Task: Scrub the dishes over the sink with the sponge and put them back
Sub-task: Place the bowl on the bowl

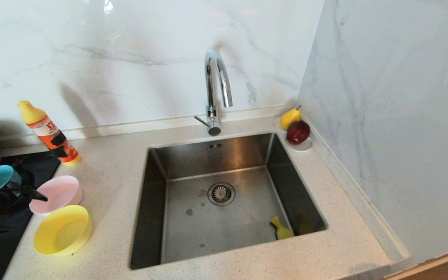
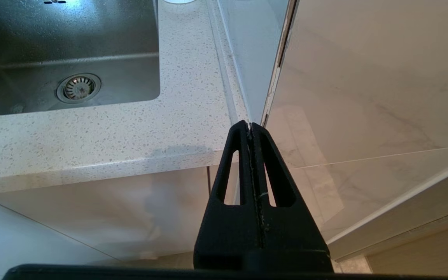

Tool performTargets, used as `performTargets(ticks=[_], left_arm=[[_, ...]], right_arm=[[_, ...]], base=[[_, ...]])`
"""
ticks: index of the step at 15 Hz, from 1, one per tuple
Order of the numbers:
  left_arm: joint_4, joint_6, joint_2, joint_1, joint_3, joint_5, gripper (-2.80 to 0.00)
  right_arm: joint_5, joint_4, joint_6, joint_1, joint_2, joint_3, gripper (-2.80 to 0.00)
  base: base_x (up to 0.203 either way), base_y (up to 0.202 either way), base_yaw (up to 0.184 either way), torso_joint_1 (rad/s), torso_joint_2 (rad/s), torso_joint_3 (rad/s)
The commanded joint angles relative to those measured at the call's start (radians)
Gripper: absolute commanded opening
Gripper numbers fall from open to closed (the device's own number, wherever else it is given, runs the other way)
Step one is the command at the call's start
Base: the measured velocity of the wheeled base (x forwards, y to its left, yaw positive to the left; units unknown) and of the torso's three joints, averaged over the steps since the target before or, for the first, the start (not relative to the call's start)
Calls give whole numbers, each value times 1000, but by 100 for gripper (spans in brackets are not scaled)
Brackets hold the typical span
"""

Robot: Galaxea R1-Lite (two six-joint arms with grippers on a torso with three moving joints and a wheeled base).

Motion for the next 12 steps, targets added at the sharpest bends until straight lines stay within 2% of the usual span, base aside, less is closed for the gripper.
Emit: performTargets(ticks=[1, 8, 12], left_arm=[[-9, -2, 29, 14, -1, 0, 0], [-45, -5, 98, 21, 6, -15, 0], [-47, -25, 103, 20, 4, -67, 0]], right_arm=[[0, 0, 0, 0, 1, 0, -280], [0, 0, 0, 0, 1, 0, -280], [0, 0, 0, 0, 1, 0, -280]], base=[[0, 0, 0, 0, 0, 0], [0, 0, 0, 0, 0, 0], [0, 0, 0, 0, 0, 0]])
